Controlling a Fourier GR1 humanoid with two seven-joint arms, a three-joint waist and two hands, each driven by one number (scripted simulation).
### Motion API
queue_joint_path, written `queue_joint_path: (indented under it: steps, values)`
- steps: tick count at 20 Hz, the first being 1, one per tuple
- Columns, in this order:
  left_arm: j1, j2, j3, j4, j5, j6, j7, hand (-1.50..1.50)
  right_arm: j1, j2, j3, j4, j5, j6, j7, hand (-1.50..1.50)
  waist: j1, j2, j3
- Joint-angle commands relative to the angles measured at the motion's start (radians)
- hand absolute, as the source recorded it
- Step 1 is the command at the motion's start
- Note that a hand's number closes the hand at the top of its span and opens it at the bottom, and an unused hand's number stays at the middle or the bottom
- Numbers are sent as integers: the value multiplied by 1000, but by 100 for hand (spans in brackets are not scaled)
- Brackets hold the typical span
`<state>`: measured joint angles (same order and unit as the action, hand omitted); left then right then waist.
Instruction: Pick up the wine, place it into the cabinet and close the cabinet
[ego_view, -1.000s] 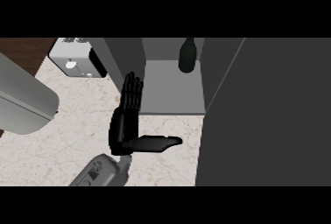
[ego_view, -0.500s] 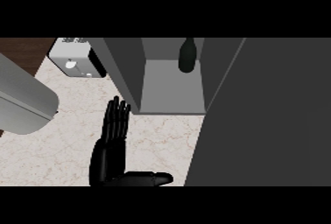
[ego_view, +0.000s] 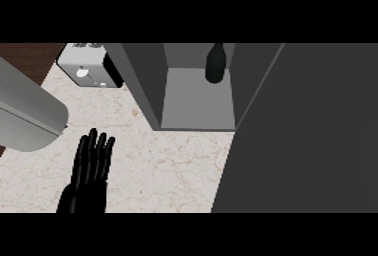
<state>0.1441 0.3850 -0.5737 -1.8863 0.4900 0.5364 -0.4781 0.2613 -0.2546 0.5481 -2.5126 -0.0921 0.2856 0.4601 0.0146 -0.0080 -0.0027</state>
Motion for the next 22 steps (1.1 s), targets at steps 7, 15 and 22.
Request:
queue_joint_path:
  steps: [7,15,22]
  values:
    - [163,126,148,-131,89,-87,-36,-150,-128,138,281,-84,24,-90,217,150,18,-2,-4]
    - [261,222,279,-171,213,-244,-44,-150,-354,251,378,75,82,-286,257,150,25,-3,-4]
    - [307,271,372,-161,286,-367,-56,-150,-711,252,348,305,67,-550,230,150,40,4,-4]
